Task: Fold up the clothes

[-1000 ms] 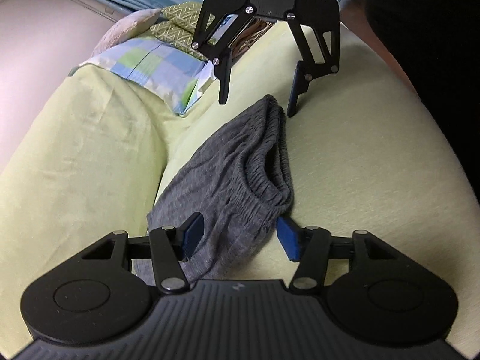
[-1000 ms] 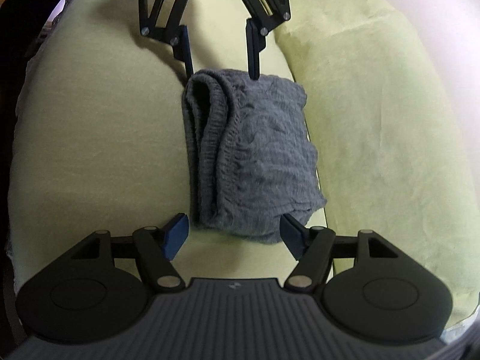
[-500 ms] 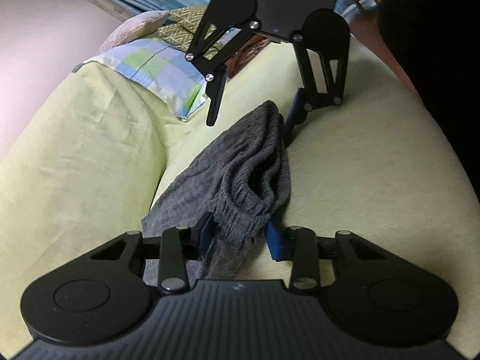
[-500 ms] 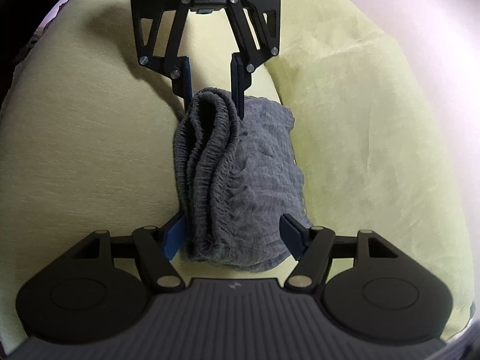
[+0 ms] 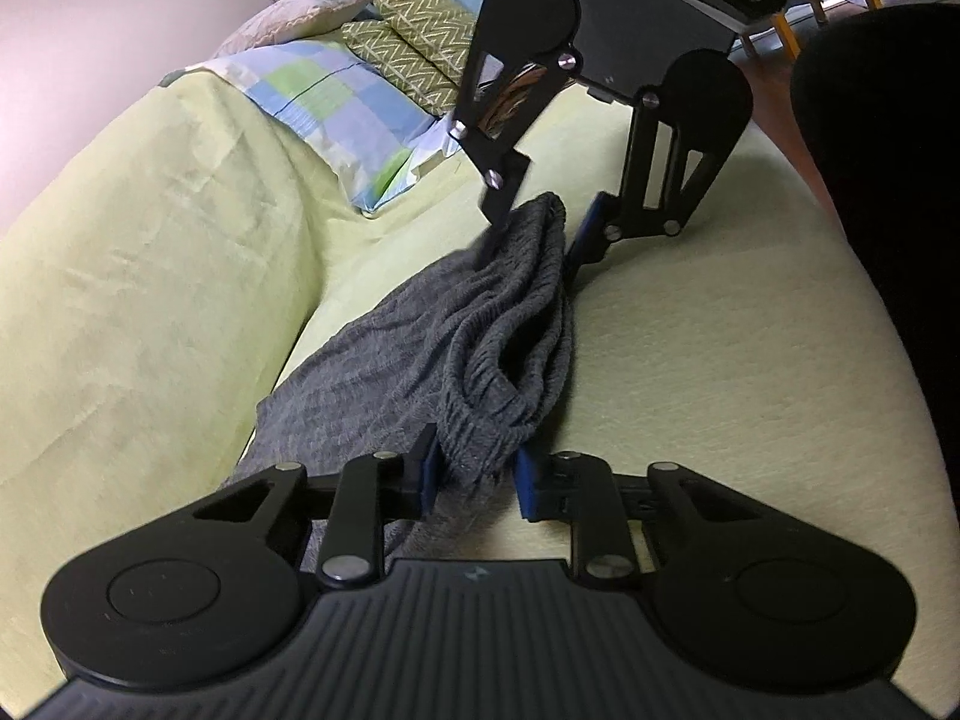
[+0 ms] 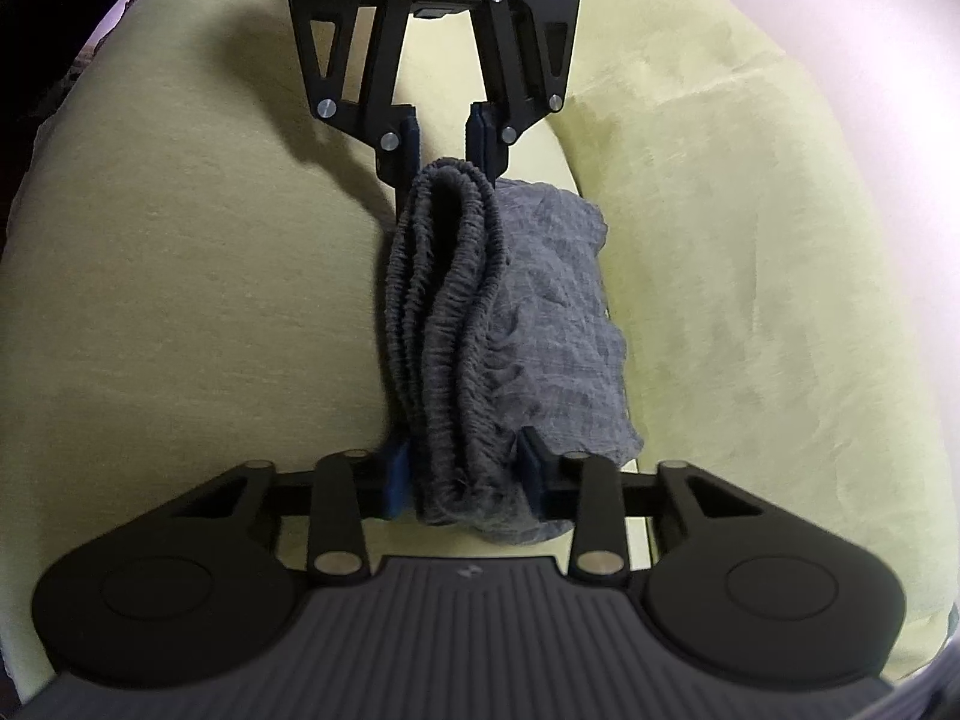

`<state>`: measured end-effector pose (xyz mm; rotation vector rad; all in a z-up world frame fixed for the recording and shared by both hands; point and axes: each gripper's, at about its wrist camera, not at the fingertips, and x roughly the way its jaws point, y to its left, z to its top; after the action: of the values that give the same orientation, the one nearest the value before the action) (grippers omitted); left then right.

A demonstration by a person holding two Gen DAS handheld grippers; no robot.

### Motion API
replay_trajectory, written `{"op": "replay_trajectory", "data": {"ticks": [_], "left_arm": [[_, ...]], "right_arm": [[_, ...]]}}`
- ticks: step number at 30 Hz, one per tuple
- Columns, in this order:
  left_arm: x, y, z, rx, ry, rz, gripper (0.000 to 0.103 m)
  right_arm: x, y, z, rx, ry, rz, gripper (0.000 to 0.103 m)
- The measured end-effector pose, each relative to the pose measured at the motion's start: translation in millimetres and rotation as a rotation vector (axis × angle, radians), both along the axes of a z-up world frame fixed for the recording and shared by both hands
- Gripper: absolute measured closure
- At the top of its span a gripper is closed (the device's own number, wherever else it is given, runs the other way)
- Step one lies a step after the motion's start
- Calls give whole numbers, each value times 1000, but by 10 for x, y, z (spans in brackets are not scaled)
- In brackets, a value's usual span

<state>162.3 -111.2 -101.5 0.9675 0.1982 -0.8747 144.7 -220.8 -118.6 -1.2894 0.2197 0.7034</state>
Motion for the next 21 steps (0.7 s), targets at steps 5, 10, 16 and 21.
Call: {"op": "replay_trajectory", "data": {"ticks": [5, 10, 16, 21], "left_arm": [[-38, 61, 65, -12, 21, 5, 82], [-205, 244, 235, -14, 66, -16, 84], [-611, 491, 512, -11, 132, -48, 86], [-1068, 614, 637, -14, 170, -54, 87]], "right_arm": [[24, 73, 88, 19, 57, -31, 87], [-113, 198, 323, -12, 87, 9, 88], [-454, 406, 627, -63, 154, 61, 89], [-784, 489, 892, -68, 218, 58, 89]]}}
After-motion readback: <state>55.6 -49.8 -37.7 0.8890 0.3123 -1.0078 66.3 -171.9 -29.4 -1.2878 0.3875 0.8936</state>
